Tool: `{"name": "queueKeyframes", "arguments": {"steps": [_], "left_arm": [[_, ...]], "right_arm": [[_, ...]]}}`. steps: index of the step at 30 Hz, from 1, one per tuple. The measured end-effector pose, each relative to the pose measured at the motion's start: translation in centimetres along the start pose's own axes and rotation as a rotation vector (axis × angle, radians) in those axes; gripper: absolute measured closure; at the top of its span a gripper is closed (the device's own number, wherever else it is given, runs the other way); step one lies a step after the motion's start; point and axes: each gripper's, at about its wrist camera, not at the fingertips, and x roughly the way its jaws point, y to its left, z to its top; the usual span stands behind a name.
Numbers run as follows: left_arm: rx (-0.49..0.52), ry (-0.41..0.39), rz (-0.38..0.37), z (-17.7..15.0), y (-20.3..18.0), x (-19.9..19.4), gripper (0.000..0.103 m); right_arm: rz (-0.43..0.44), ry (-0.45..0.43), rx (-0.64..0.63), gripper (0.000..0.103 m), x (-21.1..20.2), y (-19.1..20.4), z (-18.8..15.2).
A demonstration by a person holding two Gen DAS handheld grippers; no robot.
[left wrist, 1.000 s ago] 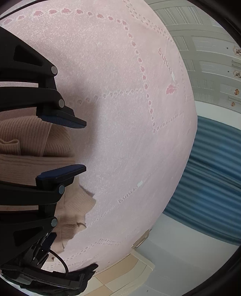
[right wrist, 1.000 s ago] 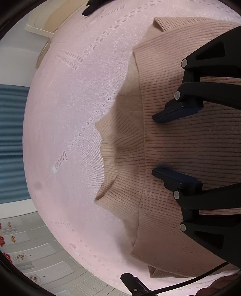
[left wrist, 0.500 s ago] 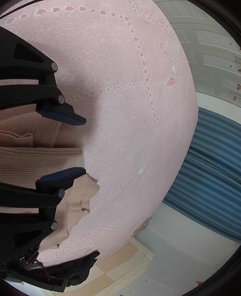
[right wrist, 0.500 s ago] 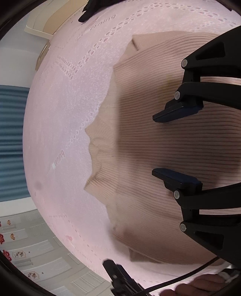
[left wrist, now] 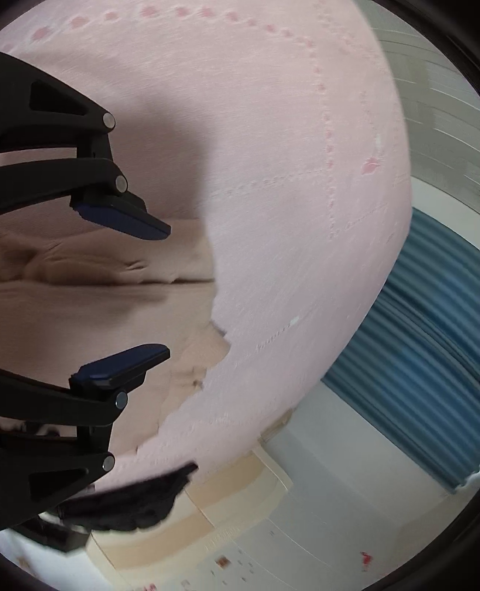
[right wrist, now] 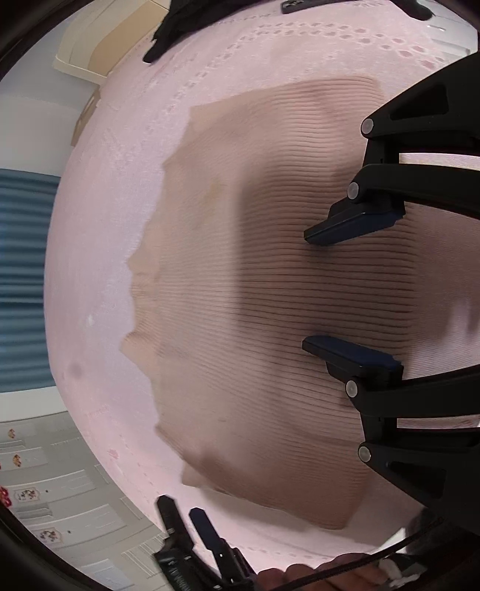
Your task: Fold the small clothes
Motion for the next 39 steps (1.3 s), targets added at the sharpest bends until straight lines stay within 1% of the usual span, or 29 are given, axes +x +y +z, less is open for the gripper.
{"name": "queueKeyframes", "arguments": {"steps": [2, 7, 11, 13, 15, 19, 21, 26, 27, 29, 32, 36, 39], "left_arm": [[-0.029, 0.033, -0.020, -1.7, 0.4, -0.6, 0.046], [-0.049, 0.106, -0.018, -6.3, 0.8, -2.2, 0.046], [-0.043, 0.148, 0.022, -9.1, 0.6, -2.8, 0.046], [-0.053, 0.162, 0.041, -10.1, 0.7, -2.8, 0.045], [-0.070, 0.158, 0.049, -10.8, 1.0, -2.9, 0.046], [-0.083, 0.144, 0.064, -11.3, 0.9, -2.8, 0.041], [-0.095, 0.136, 0.069, -11.5, 0.9, -2.9, 0.041], [-0.172, 0.109, 0.037, -13.1, 1.3, -4.1, 0.040], [-0.179, 0.105, 0.031, -13.2, 1.2, -4.2, 0.039], [-0.170, 0.103, 0.032, -13.5, 0.8, -4.0, 0.035], [-0.159, 0.111, 0.022, -12.8, 0.3, -3.1, 0.029], [-0.187, 0.114, 0.008, -11.1, 0.4, -1.3, 0.029], [-0.217, 0.108, -0.011, -9.8, 0.4, 0.0, 0.029]], "right_arm": [[0.006, 0.007, 0.004, 0.051, 0.0, -0.3, -1.1], [0.019, -0.019, -0.003, 0.051, -0.5, -0.6, -2.8], [0.041, -0.031, -0.012, 0.051, -1.2, -1.0, -3.5], [0.061, -0.041, 0.004, 0.051, -1.8, -1.6, -3.6], [0.076, -0.047, 0.028, 0.051, -2.2, -2.3, -3.5], [0.091, -0.053, 0.088, 0.051, -2.6, -4.3, -3.3], [0.096, -0.053, 0.115, 0.051, -2.7, -5.1, -3.3], [0.090, -0.069, 0.145, 0.051, -3.2, -6.8, -3.2], [0.094, -0.073, 0.150, 0.051, -3.3, -7.2, -3.2], [0.104, -0.078, 0.162, 0.051, -3.3, -7.7, -3.1], [0.127, -0.085, 0.174, 0.051, -3.4, -8.3, -3.0], [0.129, -0.112, 0.167, 0.051, -3.9, -8.8, -3.1], [0.134, -0.115, 0.178, 0.051, -3.7, -9.5, -3.1]]}}
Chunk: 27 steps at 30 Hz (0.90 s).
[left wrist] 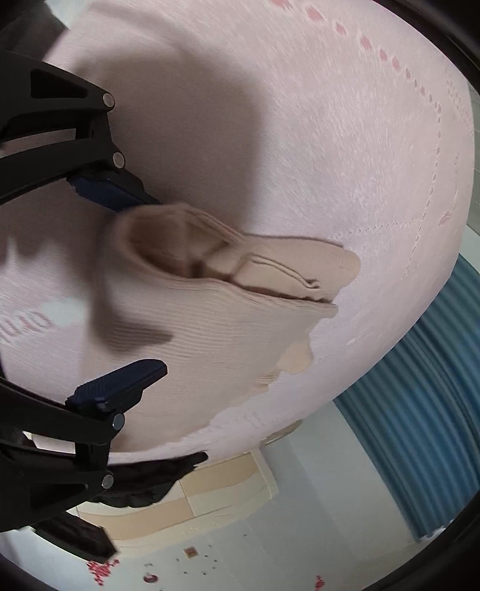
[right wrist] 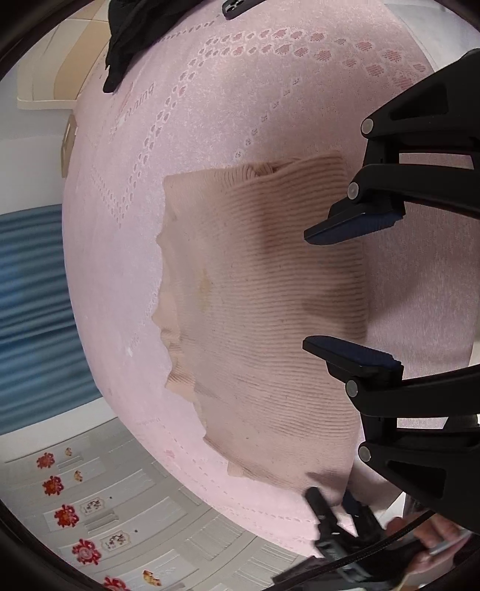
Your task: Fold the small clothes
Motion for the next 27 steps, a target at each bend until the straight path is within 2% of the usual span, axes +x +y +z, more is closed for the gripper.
{"name": "queueKeyframes", "arguments": {"steps": [4, 6, 8, 10, 12, 15, 19, 21, 24, 27], "left_arm": [[0.012, 0.005, 0.001, 2.0, -1.0, 2.0, 0.032], [-0.005, 0.004, 0.013, 2.9, -1.3, 2.9, 0.039], [-0.034, 0.002, 0.037, 3.8, -1.4, 3.5, 0.062], [-0.068, 0.009, 0.045, 4.4, -1.3, 3.9, 0.080], [-0.077, 0.007, 0.058, 4.9, -2.1, 3.9, 0.082], [0.015, -0.027, 0.122, 5.0, -5.3, 3.1, 0.083], [0.159, -0.075, 0.260, 5.0, -12.1, 2.4, 0.084], [0.213, -0.091, 0.306, 4.6, -15.2, 2.4, 0.084], [0.306, -0.113, 0.346, 3.5, -21.2, 3.0, 0.084], [0.351, -0.101, 0.360, 1.8, -26.5, 5.2, 0.084]], "right_arm": [[-0.011, -0.006, 0.022, 0.051, 0.2, -1.2, 0.2], [-0.023, -0.014, 0.041, 0.051, 0.1, -1.9, 0.3], [-0.017, -0.017, 0.065, 0.051, 0.0, -2.5, 0.3], [-0.008, -0.021, 0.085, 0.051, -0.1, -3.2, 0.4], [-0.010, -0.038, 0.091, 0.051, -0.5, -3.8, 0.4], [-0.037, -0.074, 0.096, 0.051, -1.3, -4.9, 0.3], [-0.025, -0.106, 0.149, 0.051, -2.4, -7.3, 0.2], [-0.010, -0.105, 0.188, 0.051, -2.6, -8.7, 0.2], [0.010, -0.112, 0.245, 0.051, -3.1, -11.0, 0.2], [-0.029, -0.146, 0.286, 0.051, -4.1, -13.0, -0.1]]}}
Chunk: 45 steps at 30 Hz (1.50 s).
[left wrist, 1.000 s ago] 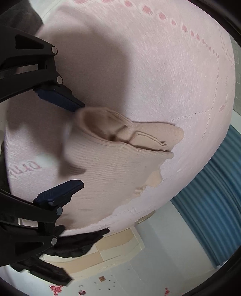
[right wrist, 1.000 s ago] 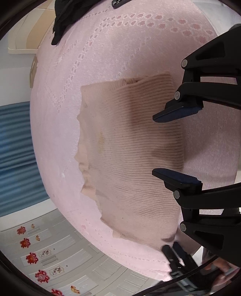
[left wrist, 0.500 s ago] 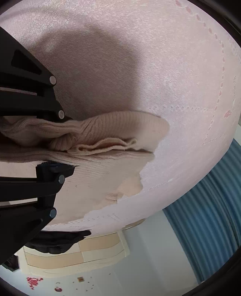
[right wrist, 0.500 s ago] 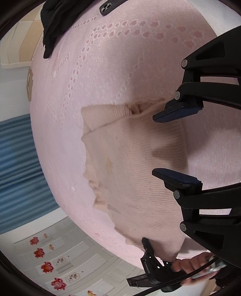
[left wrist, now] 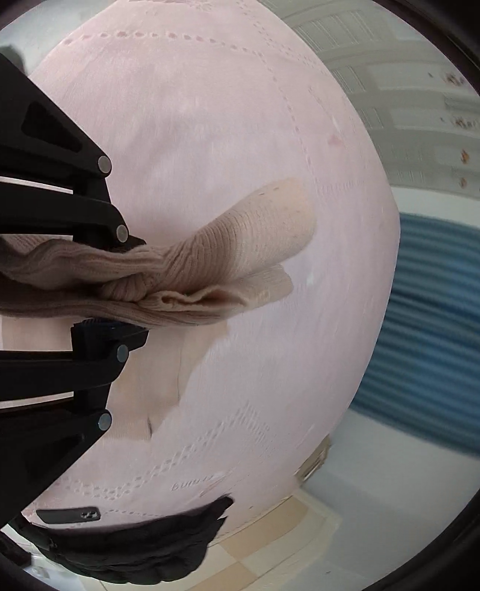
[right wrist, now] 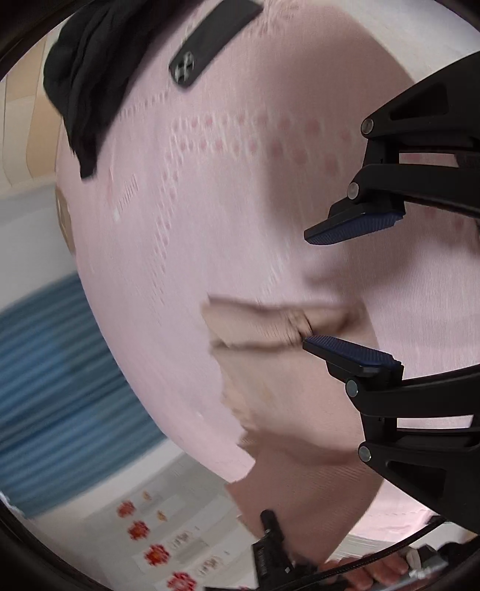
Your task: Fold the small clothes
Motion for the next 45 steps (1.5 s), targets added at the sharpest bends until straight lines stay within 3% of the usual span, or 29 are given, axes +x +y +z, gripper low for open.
{"name": "queueKeyframes", "arguments": {"steps": [3, 8, 11, 15, 16, 17, 21, 24, 28, 30, 31, 32, 34, 35, 38, 39, 42, 45], "left_arm": [[0.042, 0.031, -0.022, -1.3, -5.1, 1.5, 0.084], [0.080, 0.176, -0.184, -5.9, -10.1, 6.5, 0.078], [0.101, 0.230, -0.341, -7.6, -9.9, 7.4, 0.064], [0.047, 0.197, -0.441, -5.4, -5.9, 5.4, 0.054], [0.024, 0.168, -0.435, -4.6, -4.3, 4.8, 0.044], [0.013, 0.139, -0.420, -4.0, -2.9, 4.4, 0.042], [0.028, 0.062, -0.314, -2.7, 2.4, 3.8, 0.042], [0.033, 0.052, -0.277, -2.5, 5.2, 4.5, 0.042], [0.048, 0.048, -0.304, -2.3, 6.7, 6.0, 0.042], [0.050, 0.061, -0.331, -3.0, 6.5, 6.9, 0.042], [0.047, 0.072, -0.340, -2.9, 6.8, 7.1, 0.042], [0.043, 0.082, -0.348, -2.8, 6.9, 7.3, 0.042], [0.036, 0.086, -0.374, -2.9, 6.8, 7.4, 0.042], [0.033, 0.081, -0.384, -2.9, 6.8, 7.2, 0.042], [0.027, 0.076, -0.415, -2.8, 7.2, 6.7, 0.042], [0.026, 0.074, -0.426, -2.8, 7.2, 6.6, 0.042], [0.029, 0.084, -0.434, -2.9, 7.2, 6.8, 0.042], [0.050, 0.093, -0.436, -3.1, 6.5, 6.9, 0.042]], "right_arm": [[0.002, -0.014, 0.058, 0.051, -0.6, -2.2, 0.2], [0.009, -0.012, 0.134, 0.051, -0.7, -4.3, 0.2], [0.031, -0.014, 0.151, 0.051, -0.8, -4.3, 0.1], [0.067, -0.006, 0.108, 0.051, -0.6, -3.2, 0.1], [0.089, 0.002, 0.091, 0.051, -0.4, -2.5, 0.1], [0.110, 0.008, 0.080, 0.051, -0.4, -2.0, 0.1], [0.233, 0.010, 0.079, 0.047, -0.1, 0.0, 0.6], [0.298, 0.012, 0.087, 0.040, 1.0, 1.8, 2.1], [0.244, 0.048, 0.072, 0.043, 4.4, 3.7, 4.3], [0.179, 0.090, 0.026, 0.057, 6.7, 5.0, 4.8], [0.156, 0.121, -0.002, 0.069, 7.8, 5.6, 4.7], [0.147, 0.138, -0.018, 0.073, 8.8, 6.1, 4.5], [0.125, 0.101, -0.029, 0.080, 8.9, 6.5, 4.0], [0.158, 0.062, -0.055, 0.084, 8.0, 6.9, 4.0], [0.283, -0.043, -0.027, 0.086, 5.4, 5.6, 4.1], [0.272, -0.063, -0.009, 0.086, 4.9, 4.9, 3.9], [0.115, 0.022, 0.044, 0.086, 6.8, 3.2, 3.0], [0.143, 0.085, 0.096, 0.078, 8.0, 2.4, 2.8]]}}
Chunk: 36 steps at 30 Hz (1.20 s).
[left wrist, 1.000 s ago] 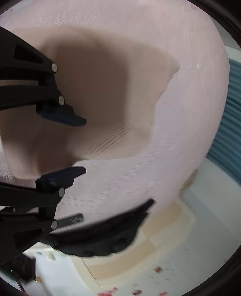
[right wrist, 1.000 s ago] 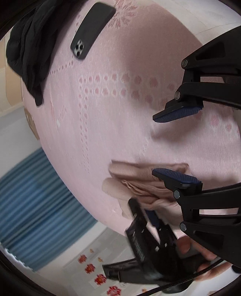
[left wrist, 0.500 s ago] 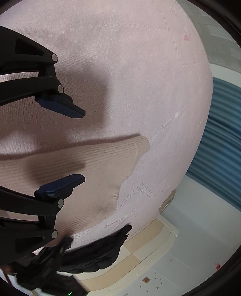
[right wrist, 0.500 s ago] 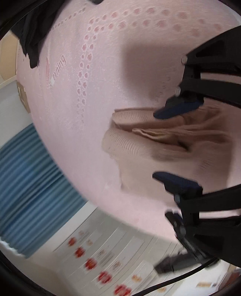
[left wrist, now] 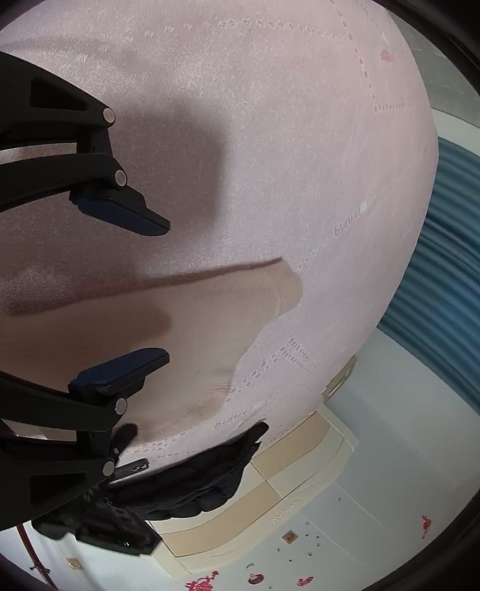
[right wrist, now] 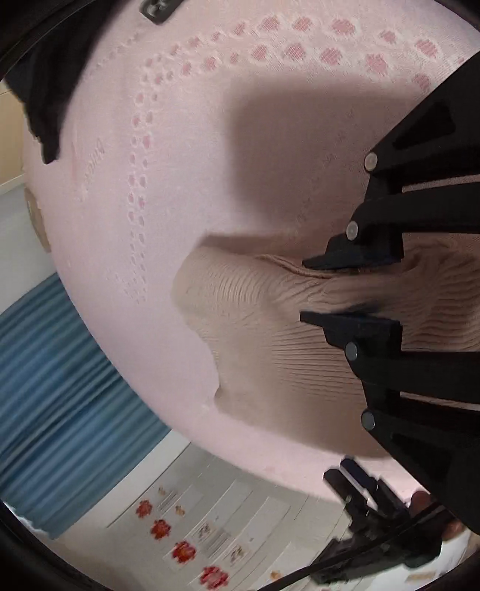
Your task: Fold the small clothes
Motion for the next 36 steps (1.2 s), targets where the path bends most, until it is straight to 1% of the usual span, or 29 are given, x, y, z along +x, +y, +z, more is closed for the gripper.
{"name": "queueKeyframes", "arguments": {"steps": [1, 2, 4, 5, 9, 11, 13, 16, 18, 19, 20, 21, 23, 25, 29, 31, 33, 34, 36], "left_arm": [[0.007, -0.002, 0.001, 0.0, -0.2, 0.1, 0.042], [0.013, -0.005, 0.000, 0.0, -0.2, 0.1, 0.042], [0.016, -0.007, -0.012, 0.0, -0.2, 0.0, 0.042], [0.015, -0.006, -0.018, 0.1, -0.1, 0.1, 0.042], [0.009, -0.008, -0.047, 0.5, 0.3, 0.1, 0.042], [0.012, -0.020, -0.057, 0.7, 0.4, -0.1, 0.042], [0.015, -0.031, -0.065, 0.8, 0.5, -0.2, 0.042], [0.018, -0.039, -0.064, 0.8, 0.6, -0.4, 0.042], [0.016, -0.037, -0.065, 0.8, 0.7, -0.5, 0.042], [0.016, -0.037, -0.067, 0.7, 0.7, -0.6, 0.042], [0.016, -0.039, -0.067, 0.7, 0.8, -0.7, 0.042], [0.018, -0.043, -0.066, 0.7, 0.7, -0.9, 0.042], [0.028, -0.057, -0.061, 0.6, 0.7, -1.4, 0.042], [0.036, -0.073, -0.050, 0.6, 0.8, -1.9, 0.042], [0.028, -0.095, -0.039, 0.9, 1.6, -2.8, 0.042], [0.018, -0.111, -0.024, 1.3, 2.2, -3.5, 0.042], [0.017, -0.133, 0.017, 1.7, 2.7, -4.2, 0.042], [0.018, -0.144, 0.058, 2.0, 3.1, -4.5, 0.043], [0.009, -0.160, 0.096, 2.4, 3.7, -5.1, 0.043]], "right_arm": [[0.012, -0.004, -0.007, 0.068, -0.4, 0.1, 0.2], [0.013, -0.014, -0.013, 0.056, -0.7, 0.2, 0.3], [0.016, -0.022, -0.006, 0.042, -0.7, -0.1, 0.3], [0.018, -0.011, 0.004, 0.042, -0.2, -0.2, 0.6], [0.041, 0.123, 0.019, 0.041, 3.9, -0.3, 1.8], [0.070, 0.164, 0.044, 0.034, 5.5, -0.8, 2.1], [0.090, 0.172, 0.071, 0.033, 6.1, -1.2, 2.2], [0.097, 0.183, 0.057, 0.031, 6.8, -1.0, 2.4], [0.098, 0.191, 0.045, 0.031, 7.1, -0.8, 2.3], [0.103, 0.194, 0.043, 0.033, 7.1, -0.8, 2.4], [0.115, 0.200, 0.046, 0.047, 7.7, -0.8, 2.9], [0.160, 0.226, 0.068, 0.049, 8.0, -1.1, 2.8], [0.184, 0.220, 0.091, 0.059, 7.9, -1.4, 2.9], [0.213, 0.205, 0.103, 0.063, 7.2, -1.5, 3.0], [0.258, 0.168, 0.124, 0.066, 5.0, 0.2, 3.6], [0.260, 0.144, 0.101, 0.066, 3.5, 2.6, 4.5], [0.249, 0.107, 0.055, 0.067, 1.9, 5.6, 5.5], [0.238, 0.093, 0.033, 0.067, 1.2, 6.9, 5.9], [0.198, 0.064, -0.027, 0.067, 0.2, 10.0, 6.7]]}}
